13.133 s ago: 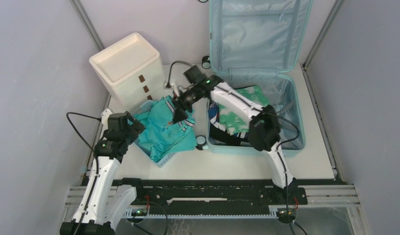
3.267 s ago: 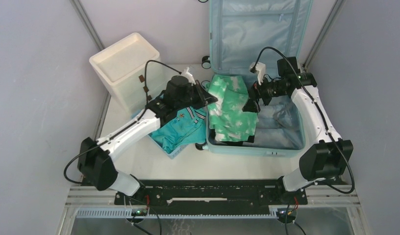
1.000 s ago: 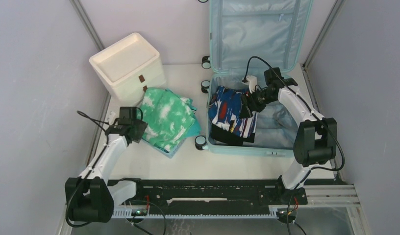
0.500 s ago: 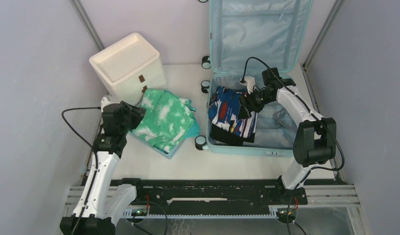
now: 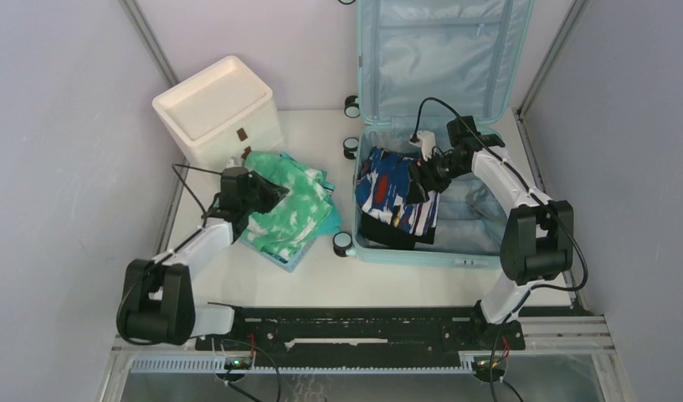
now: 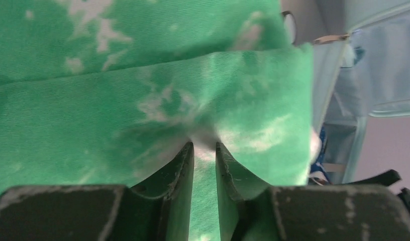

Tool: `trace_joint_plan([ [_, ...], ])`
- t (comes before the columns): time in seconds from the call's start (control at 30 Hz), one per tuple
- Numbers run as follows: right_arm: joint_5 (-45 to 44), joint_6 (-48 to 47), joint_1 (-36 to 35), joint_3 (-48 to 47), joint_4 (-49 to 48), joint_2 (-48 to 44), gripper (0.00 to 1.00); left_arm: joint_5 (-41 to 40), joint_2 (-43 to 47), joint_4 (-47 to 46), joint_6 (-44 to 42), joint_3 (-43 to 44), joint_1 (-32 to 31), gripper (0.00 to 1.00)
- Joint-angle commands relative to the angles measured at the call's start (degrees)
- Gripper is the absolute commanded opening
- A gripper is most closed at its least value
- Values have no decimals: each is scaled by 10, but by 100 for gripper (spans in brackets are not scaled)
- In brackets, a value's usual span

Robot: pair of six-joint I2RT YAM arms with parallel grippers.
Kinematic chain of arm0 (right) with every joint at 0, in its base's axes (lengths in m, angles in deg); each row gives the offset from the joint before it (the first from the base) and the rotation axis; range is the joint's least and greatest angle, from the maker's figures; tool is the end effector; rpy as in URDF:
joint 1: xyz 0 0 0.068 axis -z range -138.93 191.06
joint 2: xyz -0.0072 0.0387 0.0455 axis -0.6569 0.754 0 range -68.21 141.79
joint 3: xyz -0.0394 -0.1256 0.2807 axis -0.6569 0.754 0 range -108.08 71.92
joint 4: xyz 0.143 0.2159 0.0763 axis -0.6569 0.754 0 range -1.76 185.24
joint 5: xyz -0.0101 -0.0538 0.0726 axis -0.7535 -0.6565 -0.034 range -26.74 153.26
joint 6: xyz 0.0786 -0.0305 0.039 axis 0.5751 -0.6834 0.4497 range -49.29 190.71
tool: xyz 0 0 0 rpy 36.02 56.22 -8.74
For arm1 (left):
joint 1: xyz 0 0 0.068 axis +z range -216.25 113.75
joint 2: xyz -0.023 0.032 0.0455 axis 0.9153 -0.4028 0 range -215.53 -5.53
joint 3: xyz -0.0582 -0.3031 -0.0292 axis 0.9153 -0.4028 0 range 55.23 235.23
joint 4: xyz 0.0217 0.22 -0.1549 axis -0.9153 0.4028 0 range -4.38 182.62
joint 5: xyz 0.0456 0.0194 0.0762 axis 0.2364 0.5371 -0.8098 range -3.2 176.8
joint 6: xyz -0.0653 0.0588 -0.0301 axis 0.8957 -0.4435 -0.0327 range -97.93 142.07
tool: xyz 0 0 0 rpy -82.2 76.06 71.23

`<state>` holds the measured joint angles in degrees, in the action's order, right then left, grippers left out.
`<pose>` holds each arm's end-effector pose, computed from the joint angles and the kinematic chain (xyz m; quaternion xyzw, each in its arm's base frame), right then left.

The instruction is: Open, take out, and arrange the luggage

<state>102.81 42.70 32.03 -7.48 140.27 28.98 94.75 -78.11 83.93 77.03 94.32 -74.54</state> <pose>0.3529 0.1100 0.2629 -0.3505 0.8597 0.3014 0.2175 0.3028 -0.0558 0.2292 -0.3143 0.8137 -0.3060 0.3814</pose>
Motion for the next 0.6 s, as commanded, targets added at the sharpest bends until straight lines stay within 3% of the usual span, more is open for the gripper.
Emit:
trace_joint_plan([
  [0.0, 11, -3, -3, -16, -11, -5, 88, -45, -66, -25, -2, -21, 0, 27],
  [0.23, 90, -72, -13, -16, -10, -50, 89, -38, -122, -23, -18, -22, -1, 29],
  [0.43, 100, -180, -46, -3, -40, -78, 100, -76, -44, 51, -69, 9, -1, 38],
  [0.57, 24, -206, -98, -2, -49, -51, 100, -114, 50, 88, -108, 24, -1, 44],
])
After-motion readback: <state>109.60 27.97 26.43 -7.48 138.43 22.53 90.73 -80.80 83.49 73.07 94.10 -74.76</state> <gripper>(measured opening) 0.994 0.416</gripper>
